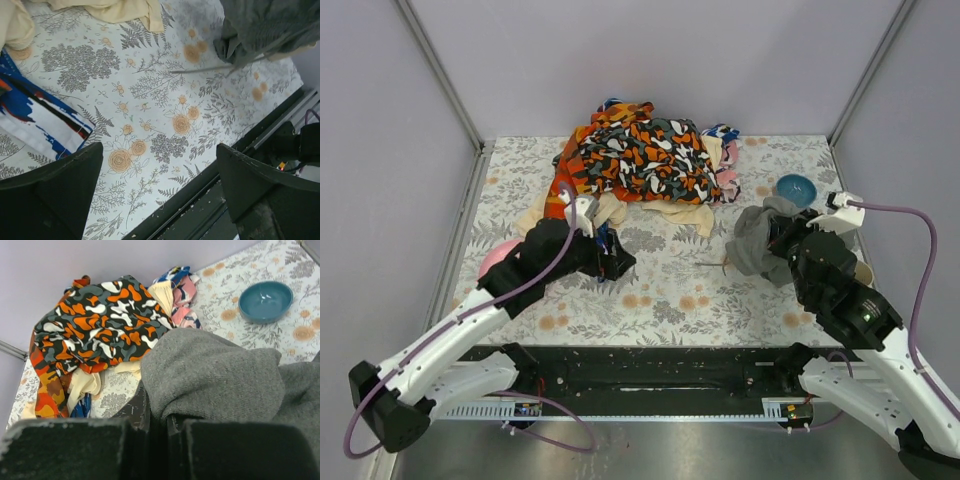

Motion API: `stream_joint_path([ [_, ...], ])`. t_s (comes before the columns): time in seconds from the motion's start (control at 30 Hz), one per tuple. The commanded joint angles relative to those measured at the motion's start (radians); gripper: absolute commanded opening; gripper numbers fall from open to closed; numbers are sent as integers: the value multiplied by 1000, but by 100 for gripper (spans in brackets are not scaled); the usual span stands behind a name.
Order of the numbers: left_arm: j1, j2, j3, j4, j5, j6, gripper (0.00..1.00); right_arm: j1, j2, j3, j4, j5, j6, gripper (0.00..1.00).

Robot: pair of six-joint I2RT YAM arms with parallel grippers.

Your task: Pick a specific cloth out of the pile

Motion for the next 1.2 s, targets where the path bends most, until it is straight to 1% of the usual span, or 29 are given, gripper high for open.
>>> stream_joint_path([
  [0.0,12,-111,-144,117,-144,-156,99,2,-4,-60,5,60,121,0],
  [0.07,12,-146,-197,83,-220,-203,99,2,6,-123,-5,59,164,0],
  [0.13,12,-157,-229,62,-251,-234,99,2,19,-166,-12,63,208,0],
  [0.27,12,-151,-260,52,-235,-256,99,-6,39,-220,-26,100,262,0],
  [0.37,12,-145,-286,69,-222,-259,99,-37,71,-244,-28,87,270,0],
  [0.47,12,-160,-304,71,-222,-259,99,-136,130,-269,-14,-24,268,0],
  [0.53,12,-180,-313,65,-235,-257,99,-228,175,-297,34,-145,244,0],
  [0.6,12,-208,-319,50,-263,-254,99,-296,212,-327,81,-220,233,0],
  [0.73,13,-257,-323,10,-315,-254,99,-370,299,-372,172,-291,224,0],
  [0.9,12,-323,-333,-18,-361,-251,99,-477,460,-406,276,-465,202,0],
  [0.97,12,-352,-332,-38,-380,-251,99,-503,528,-412,307,-501,207,1],
  [1.0,12,-369,-333,-47,-392,-249,99,-514,557,-415,313,-513,211,3],
  [1.07,12,-404,-339,-56,-407,-248,99,-532,618,-407,316,-532,225,10],
  [1.1,12,-416,-342,-61,-418,-249,99,-535,623,-399,310,-554,219,18],
  [1.13,12,-429,-344,-66,-427,-252,99,-535,609,-386,283,-567,209,34],
  [1.17,12,-439,-344,-69,-432,-256,99,-535,579,-364,244,-567,204,44],
])
